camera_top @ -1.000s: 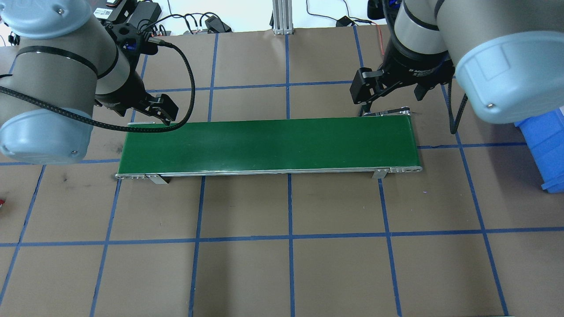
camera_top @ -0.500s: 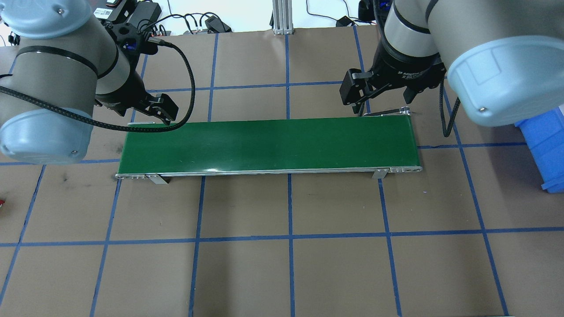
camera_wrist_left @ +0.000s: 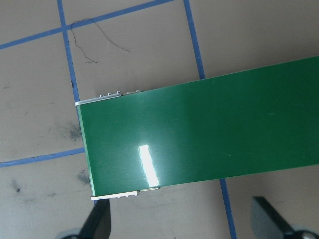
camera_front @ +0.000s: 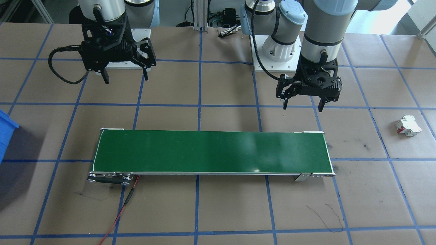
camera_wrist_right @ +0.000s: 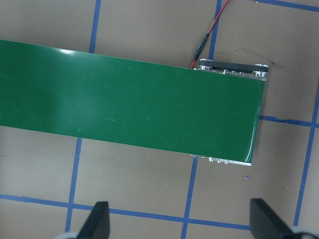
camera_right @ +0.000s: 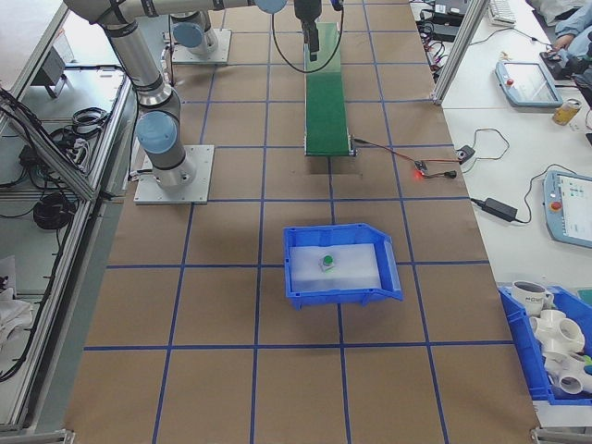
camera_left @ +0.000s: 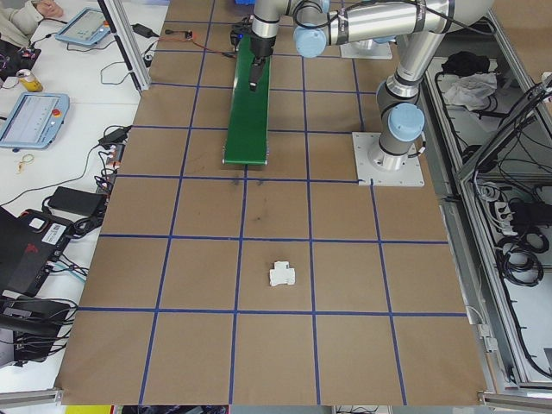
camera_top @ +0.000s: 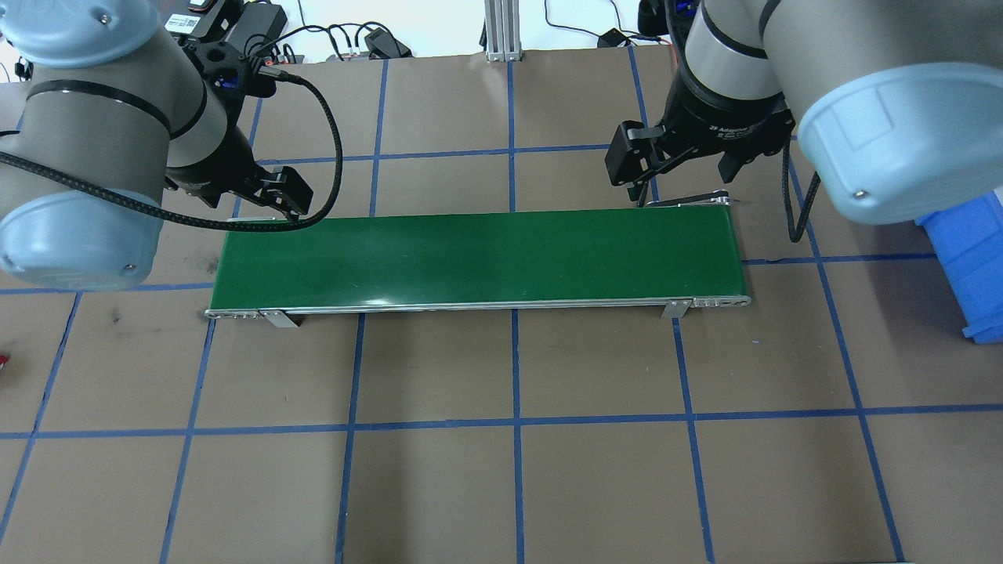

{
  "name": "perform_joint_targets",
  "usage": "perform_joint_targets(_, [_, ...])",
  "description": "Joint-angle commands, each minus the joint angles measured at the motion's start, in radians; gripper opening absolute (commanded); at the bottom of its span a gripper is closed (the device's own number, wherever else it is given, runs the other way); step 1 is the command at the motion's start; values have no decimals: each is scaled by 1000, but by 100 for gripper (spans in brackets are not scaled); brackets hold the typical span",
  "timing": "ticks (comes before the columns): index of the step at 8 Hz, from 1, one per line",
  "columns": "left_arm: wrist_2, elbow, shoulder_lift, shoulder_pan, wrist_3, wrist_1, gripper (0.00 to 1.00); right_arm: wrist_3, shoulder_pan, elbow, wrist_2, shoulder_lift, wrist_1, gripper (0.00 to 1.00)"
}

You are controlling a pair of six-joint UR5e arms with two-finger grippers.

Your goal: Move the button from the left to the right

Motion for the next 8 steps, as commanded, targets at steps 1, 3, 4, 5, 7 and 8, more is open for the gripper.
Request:
perform_joint_targets(1, [0, 1, -6, 3, 0, 0, 100, -2, 0, 0, 0, -8, 1, 100])
perform_joint_targets(3, [0, -1, -7, 3, 0, 0, 100, -2, 0, 1, 0, -7, 0, 100])
perform_joint_targets(4, [0, 1, -7, 3, 0, 0, 100, -4, 0, -1, 0, -7, 1, 100])
perform_joint_targets(5, [-7, -2, -11, 3, -9, 0, 100, -2, 0, 0, 0, -5, 1, 100])
perform_joint_targets(7, [0, -1, -11, 3, -2, 0, 100, -2, 0, 1, 0, -2, 1, 100])
perform_joint_targets(8, [-3, -1, -12, 3, -3, 0, 100, -2, 0, 1, 1, -2, 0, 100])
